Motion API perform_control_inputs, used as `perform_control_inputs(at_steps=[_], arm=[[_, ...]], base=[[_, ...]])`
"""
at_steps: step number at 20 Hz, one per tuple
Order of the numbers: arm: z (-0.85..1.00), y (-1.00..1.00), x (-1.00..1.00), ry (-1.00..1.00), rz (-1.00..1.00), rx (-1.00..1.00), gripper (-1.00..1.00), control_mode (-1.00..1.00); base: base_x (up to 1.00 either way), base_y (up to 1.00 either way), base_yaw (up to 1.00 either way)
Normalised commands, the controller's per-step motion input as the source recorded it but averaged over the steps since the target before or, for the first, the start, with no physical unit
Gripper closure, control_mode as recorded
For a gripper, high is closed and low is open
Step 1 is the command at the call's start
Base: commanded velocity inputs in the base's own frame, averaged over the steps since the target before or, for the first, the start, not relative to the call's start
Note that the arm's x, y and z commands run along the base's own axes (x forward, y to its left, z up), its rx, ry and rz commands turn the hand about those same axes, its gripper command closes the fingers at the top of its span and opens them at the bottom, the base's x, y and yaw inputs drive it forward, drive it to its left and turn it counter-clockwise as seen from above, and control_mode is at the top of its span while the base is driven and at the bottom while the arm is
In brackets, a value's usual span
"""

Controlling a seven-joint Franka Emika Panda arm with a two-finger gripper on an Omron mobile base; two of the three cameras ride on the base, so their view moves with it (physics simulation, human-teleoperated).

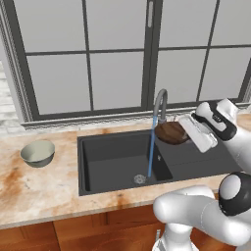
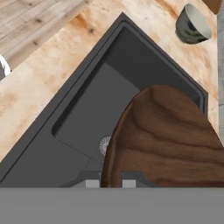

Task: Rinse each bowl for a few seconds and place them down in the sink or on the counter.

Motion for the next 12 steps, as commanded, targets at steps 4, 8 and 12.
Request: perform_control_inputs(at_steps=[4, 8, 12], arm=[[-0.01, -0.42, 0.00, 0.00, -0.08, 0.00, 1.00, -1.00], [-0.04, -0.45, 0.00, 0.00, -0.10, 0.00, 1.00, -1.00], [-0.10, -0.44, 0.00, 0.00, -0.07, 0.00, 1.00, -1.00]], base=[[0.00, 0.00, 0.00], [0.00, 0.00, 0.00], [0.00, 0.00, 0.00]])
